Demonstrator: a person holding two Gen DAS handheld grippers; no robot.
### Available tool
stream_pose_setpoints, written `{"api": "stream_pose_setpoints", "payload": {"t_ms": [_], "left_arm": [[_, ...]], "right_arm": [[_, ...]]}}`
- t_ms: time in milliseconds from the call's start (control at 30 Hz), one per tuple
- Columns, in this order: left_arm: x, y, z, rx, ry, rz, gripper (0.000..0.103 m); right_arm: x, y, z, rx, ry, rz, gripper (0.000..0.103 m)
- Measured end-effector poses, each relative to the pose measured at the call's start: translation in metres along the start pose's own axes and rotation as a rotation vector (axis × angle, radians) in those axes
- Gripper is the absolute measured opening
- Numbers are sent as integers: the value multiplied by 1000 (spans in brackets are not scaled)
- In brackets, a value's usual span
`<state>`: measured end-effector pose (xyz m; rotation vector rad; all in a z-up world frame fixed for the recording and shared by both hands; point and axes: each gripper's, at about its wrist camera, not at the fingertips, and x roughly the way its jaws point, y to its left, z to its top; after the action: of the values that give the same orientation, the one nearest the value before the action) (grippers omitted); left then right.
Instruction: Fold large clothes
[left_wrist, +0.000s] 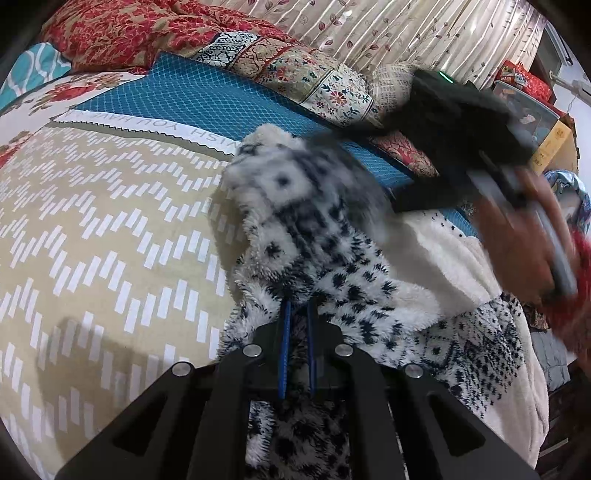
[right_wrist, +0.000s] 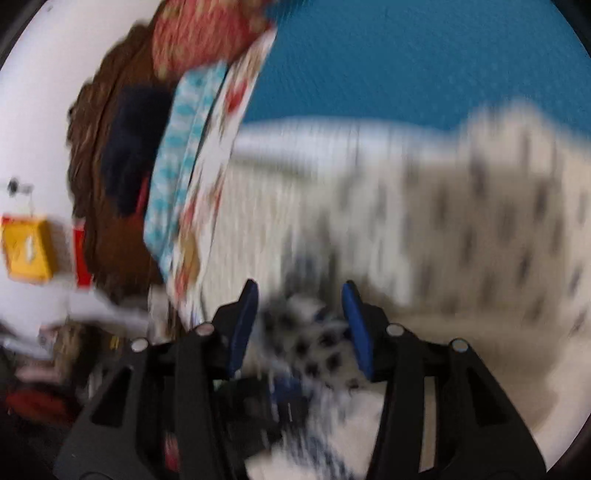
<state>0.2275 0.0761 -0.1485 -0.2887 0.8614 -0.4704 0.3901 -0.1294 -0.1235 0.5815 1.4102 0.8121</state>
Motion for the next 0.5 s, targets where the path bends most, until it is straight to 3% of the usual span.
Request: {"api": "stream_pose_setpoints", "payload": {"t_ms": [133, 200, 333, 500], "left_arm": [[2, -2, 0, 14, 7, 9, 97], [2, -4, -1, 25, 6, 17, 97], [2, -5, -1, 31, 6, 28, 97], [2, -6, -1, 30, 6, 27, 97]], "right_arm": [[6, -5, -72, -25, 66, 48, 46], [-1, -11, -85, 0, 37, 58, 46], [-22, -7, -75, -3, -71, 79, 46], [-16, -20, -46, 69, -97, 45, 45]]}}
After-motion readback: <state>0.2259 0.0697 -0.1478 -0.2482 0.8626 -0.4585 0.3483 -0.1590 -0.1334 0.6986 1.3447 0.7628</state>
